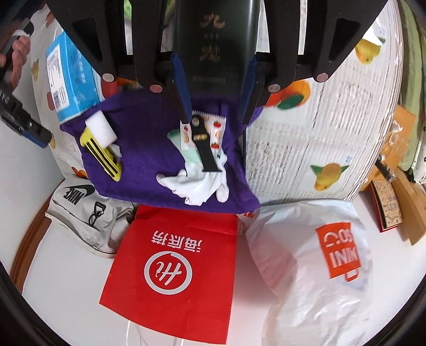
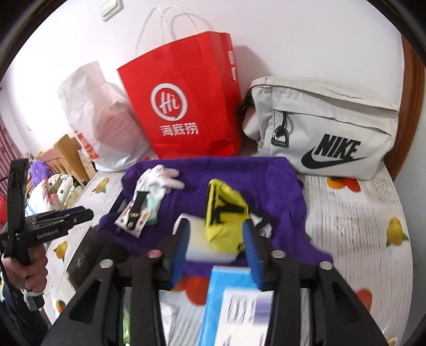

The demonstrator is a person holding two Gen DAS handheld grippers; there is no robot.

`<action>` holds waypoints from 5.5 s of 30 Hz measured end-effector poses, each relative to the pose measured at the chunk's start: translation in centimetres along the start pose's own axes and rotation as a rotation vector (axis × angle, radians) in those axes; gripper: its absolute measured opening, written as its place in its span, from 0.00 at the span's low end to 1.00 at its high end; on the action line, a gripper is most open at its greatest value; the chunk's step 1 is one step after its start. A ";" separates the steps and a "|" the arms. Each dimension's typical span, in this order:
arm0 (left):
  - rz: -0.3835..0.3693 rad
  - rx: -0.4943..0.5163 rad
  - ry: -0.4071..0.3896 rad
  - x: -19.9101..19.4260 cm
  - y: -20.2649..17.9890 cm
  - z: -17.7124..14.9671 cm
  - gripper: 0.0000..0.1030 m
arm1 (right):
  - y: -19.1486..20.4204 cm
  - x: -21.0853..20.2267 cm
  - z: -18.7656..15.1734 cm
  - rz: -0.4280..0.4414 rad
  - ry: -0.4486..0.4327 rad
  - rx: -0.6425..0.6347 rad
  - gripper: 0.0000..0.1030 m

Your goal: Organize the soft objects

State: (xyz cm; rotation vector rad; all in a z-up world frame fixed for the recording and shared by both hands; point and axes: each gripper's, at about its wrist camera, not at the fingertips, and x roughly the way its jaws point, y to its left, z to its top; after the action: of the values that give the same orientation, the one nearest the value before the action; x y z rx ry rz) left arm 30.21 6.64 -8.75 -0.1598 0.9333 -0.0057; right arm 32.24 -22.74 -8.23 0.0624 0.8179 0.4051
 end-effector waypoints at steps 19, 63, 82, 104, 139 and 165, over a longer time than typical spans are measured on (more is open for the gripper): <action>-0.008 -0.022 0.002 -5.1 2.3 -8.7 0.40 | 10.3 -2.8 -12.9 0.117 0.150 -0.137 0.39; -0.177 -0.063 0.199 -3.2 -2.7 -19.4 0.53 | 2.2 -9.3 -24.6 -0.182 0.160 -0.026 0.20; 0.145 -0.048 0.200 -0.2 -7.8 -18.0 0.70 | 2.1 -6.0 -24.2 -0.170 0.117 -0.087 0.39; 0.086 0.112 0.053 -2.4 -5.3 -20.4 0.27 | 1.3 -6.7 -25.2 -0.194 0.043 0.009 0.20; 0.029 0.099 -0.163 -12.8 -3.9 -15.4 0.22 | 4.6 -13.1 -16.9 -0.123 -0.084 -0.012 0.19; 0.042 0.099 -0.199 -10.1 -4.8 -6.6 0.22 | 3.6 -8.7 -6.7 -0.087 -0.133 -0.040 0.19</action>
State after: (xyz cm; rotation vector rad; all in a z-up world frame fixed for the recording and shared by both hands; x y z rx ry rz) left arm 19.18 1.75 -3.87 -0.0478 0.7357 0.0028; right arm 20.88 -23.34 -6.02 0.0163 0.6788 0.3319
